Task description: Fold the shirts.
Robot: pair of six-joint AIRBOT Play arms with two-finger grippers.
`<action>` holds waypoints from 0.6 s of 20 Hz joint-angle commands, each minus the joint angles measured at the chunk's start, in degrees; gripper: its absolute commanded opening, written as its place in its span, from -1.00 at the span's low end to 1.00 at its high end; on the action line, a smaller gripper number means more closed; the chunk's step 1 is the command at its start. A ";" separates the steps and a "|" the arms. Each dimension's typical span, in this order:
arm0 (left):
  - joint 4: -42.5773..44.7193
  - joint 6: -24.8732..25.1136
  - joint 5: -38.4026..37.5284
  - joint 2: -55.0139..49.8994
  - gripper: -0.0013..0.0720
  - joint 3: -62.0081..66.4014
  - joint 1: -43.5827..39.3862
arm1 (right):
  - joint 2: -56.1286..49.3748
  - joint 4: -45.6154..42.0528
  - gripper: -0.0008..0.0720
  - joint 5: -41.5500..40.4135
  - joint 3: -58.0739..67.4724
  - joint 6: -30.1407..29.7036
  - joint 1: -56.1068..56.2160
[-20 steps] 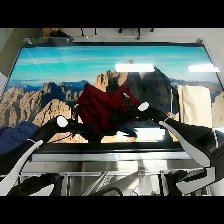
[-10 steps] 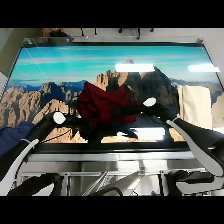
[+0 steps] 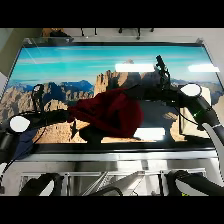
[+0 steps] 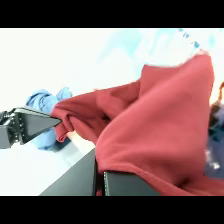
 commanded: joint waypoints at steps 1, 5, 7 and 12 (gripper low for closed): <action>1.05 -0.09 -0.11 5.95 -0.93 0.70 -0.39 | 2.05 1.86 -0.92 2.29 0.46 -0.26 0.13; 17.03 -1.79 -8.09 9.40 -0.93 18.80 -0.37 | 5.18 2.93 -0.92 6.16 14.82 -2.95 -4.24; 21.49 -3.76 -9.86 10.38 -0.93 32.92 1.22 | 7.52 2.23 -0.92 6.10 25.38 -4.63 -7.67; 19.34 0.04 -15.96 4.63 -0.93 66.20 10.80 | 14.45 -3.72 -0.92 6.23 36.02 -0.66 -14.34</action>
